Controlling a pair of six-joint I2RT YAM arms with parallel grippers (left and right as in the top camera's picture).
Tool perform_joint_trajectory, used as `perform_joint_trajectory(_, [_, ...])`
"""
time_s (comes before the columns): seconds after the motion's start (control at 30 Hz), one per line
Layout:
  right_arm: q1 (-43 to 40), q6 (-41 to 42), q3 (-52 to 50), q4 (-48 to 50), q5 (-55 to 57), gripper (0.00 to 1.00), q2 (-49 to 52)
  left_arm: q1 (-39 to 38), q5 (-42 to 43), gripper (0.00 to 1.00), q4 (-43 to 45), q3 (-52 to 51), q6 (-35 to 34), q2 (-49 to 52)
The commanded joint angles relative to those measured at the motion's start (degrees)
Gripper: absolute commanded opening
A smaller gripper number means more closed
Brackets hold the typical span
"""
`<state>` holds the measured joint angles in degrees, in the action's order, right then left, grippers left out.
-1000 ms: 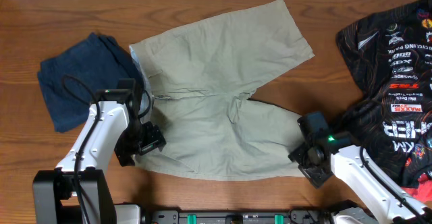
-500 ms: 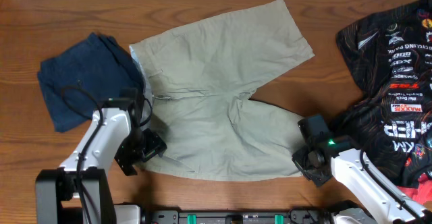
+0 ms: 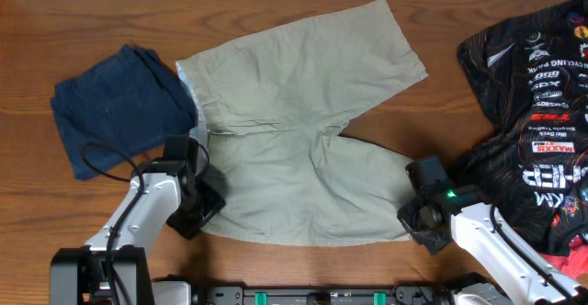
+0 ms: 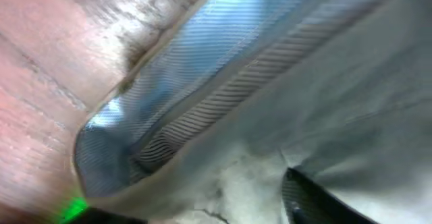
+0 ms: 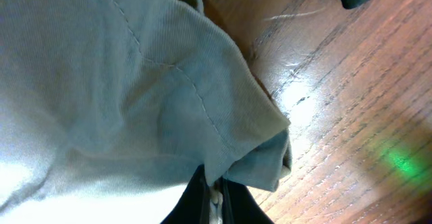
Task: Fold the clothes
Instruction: 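Grasp the bottom leg hems of the shorts with both grippers, then lift the leg hems and fold them up toward the waistband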
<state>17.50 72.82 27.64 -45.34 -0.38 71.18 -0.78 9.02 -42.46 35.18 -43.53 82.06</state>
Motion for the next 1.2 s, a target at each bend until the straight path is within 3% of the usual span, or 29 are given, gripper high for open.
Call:
perform_joint_trajectory(0.0, [0.52, 0.42, -1.62, 0.76, -0.11, 0.02, 0.72, 0.22, -5.03, 0.37, -0.28, -1.64, -1.79, 1.18])
perform_joint_trajectory(0.17, [0.5, 0.37, -1.53, 0.83, -0.11, 0.01, 0.72, 0.22, -5.03, 0.12, -2.64, -1.51, -0.31, 0.76])
perform_joint_trajectory(0.27, [0.2, -1.84, -0.92, 0.7, -0.44, 0.01, 0.7, 0.22, -5.03, 0.06, -5.73, -0.59, 1.7, -0.85])
perform_joint_trajectory(0.6, [-9.31, -15.89, 13.27, -10.54, -1.75, 0.01, -1.2, 0.22, -4.98, 0.06, -22.86, 11.72, 10.54, -14.71])
perform_joint_trajectory(0.97, [-24.87, -33.33, 32.59, -27.76, -2.49, 0.01, -9.55, 0.22, -4.81, 0.06, -35.93, 20.59, 10.54, -25.51])
perform_joint_trajectory(1.17, [-26.64, -45.92, 42.66, -29.7, -3.78, 0.01, -12.41, 0.22, 0.5, 0.06, -38.18, 23.15, 11.69, -29.14])
